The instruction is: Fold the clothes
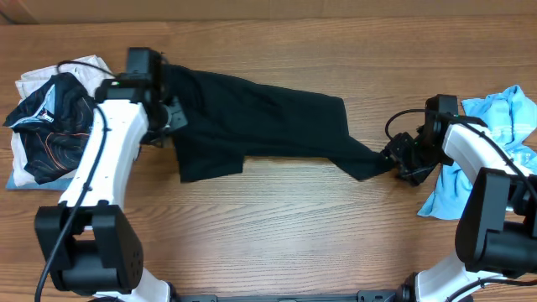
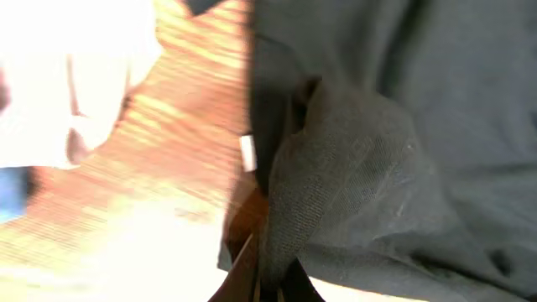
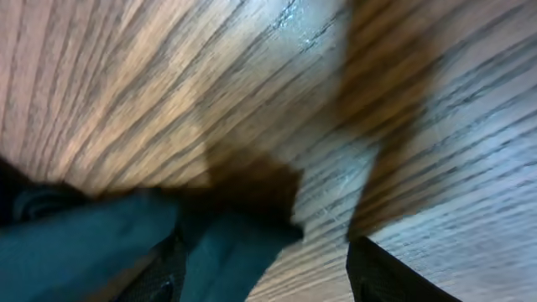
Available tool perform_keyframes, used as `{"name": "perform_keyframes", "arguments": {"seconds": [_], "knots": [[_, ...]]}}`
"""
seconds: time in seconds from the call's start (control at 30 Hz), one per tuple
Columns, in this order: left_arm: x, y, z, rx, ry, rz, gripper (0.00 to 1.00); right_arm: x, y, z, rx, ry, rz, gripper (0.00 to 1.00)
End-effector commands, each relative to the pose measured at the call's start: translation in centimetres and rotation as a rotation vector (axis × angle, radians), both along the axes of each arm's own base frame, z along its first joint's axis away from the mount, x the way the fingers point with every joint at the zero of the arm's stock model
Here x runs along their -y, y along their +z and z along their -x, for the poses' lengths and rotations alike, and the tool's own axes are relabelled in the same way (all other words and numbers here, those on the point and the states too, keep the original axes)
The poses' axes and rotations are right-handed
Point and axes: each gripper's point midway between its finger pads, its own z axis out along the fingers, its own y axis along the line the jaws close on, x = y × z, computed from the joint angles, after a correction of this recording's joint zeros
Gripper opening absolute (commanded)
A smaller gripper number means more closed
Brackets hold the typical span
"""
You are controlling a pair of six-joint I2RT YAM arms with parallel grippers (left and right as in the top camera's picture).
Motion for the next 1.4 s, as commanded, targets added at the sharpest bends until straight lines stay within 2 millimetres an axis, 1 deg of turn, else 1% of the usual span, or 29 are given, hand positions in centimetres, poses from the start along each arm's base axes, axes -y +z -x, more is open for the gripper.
{"name": "perform_keyframes", "arguments": {"seconds": [0.0, 0.2, 0.27, 0.4, 0.53, 0.57, 0.6, 0.67, 0.7, 0.77, 0.8, 0.87, 0.9, 1.0, 1.03, 1.17, 1.2, 1.23, 1.37], "knots": [[-1.7, 2.4, 0.5, 0.038, 0.042, -0.022, 0.04, -0.7, 0.1, -0.2, 0.016, -0.025, -0.031, 0.65], [-1.9, 2.5, 1.3, 0.018, 0.047, -0.022, 0.04, -2.1, 0.8, -1.0, 0.058, -0.017, -0.124, 0.65], [-1.9, 2.6, 1.2, 0.019, 0.047, -0.022, 0.04, -3.3, 1.2, -0.9, 0.057, -0.004, -0.185, 0.66], [-1.9, 2.5, 1.2, 0.019, 0.047, -0.023, 0.04, -3.8, 1.2, -0.5, 0.050, 0.034, -0.183, 0.66], [-1.9, 2.5, 1.3, 0.018, 0.047, -0.023, 0.04, -3.4, 1.0, -0.3, 0.065, 0.100, -0.151, 0.65], [-1.9, 2.5, 1.3, 0.018, 0.047, -0.023, 0.04, -3.0, 0.7, 0.2, 0.049, 0.121, -0.120, 0.64], [-1.9, 2.5, 1.2, 0.019, 0.047, -0.023, 0.04, -1.7, 0.2, 0.8, 0.019, 0.128, -0.047, 0.64], [-1.9, 2.5, 1.2, 0.019, 0.047, -0.023, 0.04, 0.1, -0.3, 1.4, -0.013, 0.135, 0.051, 0.64], [-1.9, 2.6, 1.2, 0.020, 0.047, -0.024, 0.04, 0.7, -0.4, 1.4, -0.007, 0.175, 0.085, 0.62], [-1.9, 2.6, 1.1, 0.023, 0.047, -0.024, 0.04, 1.0, -0.5, 1.2, 0.014, 0.237, 0.107, 0.61], [-1.9, 2.6, 1.1, 0.025, 0.047, -0.024, 0.04, 1.0, -0.5, 1.2, 0.020, 0.251, 0.108, 0.61], [-1.9, 2.6, 1.0, 0.029, 0.047, -0.023, 0.04, 1.0, -0.5, 1.0, 0.047, 0.332, 0.114, 0.61], [-1.9, 2.6, 1.0, 0.030, 0.048, -0.023, 0.04, 1.0, -0.5, 0.8, 0.068, 0.395, 0.118, 0.60], [-1.9, 2.6, 1.0, 0.030, 0.047, -0.023, 0.04, 0.9, -0.5, 0.9, 0.086, 0.480, 0.121, 0.56], [-1.9, 2.6, 1.0, 0.030, 0.048, -0.024, 0.04, 0.9, -0.5, 0.9, 0.090, 0.492, 0.118, 0.56], [-1.9, 2.6, 1.0, 0.031, 0.048, -0.024, 0.04, -2.4, 0.4, 0.9, 0.209, 0.641, -0.056, 0.58], [-1.9, 2.6, 1.0, 0.031, 0.047, -0.024, 0.04, -2.9, 0.6, 0.9, 0.229, 0.662, -0.084, 0.58], [-1.9, 2.6, 1.0, 0.031, 0.047, -0.024, 0.04, -3.2, 0.8, 0.8, 0.243, 0.669, -0.102, 0.58], [-1.9, 2.6, 1.0, 0.030, 0.047, -0.023, 0.04, -3.2, 0.7, 1.0, 0.235, 0.667, -0.107, 0.58]]}}
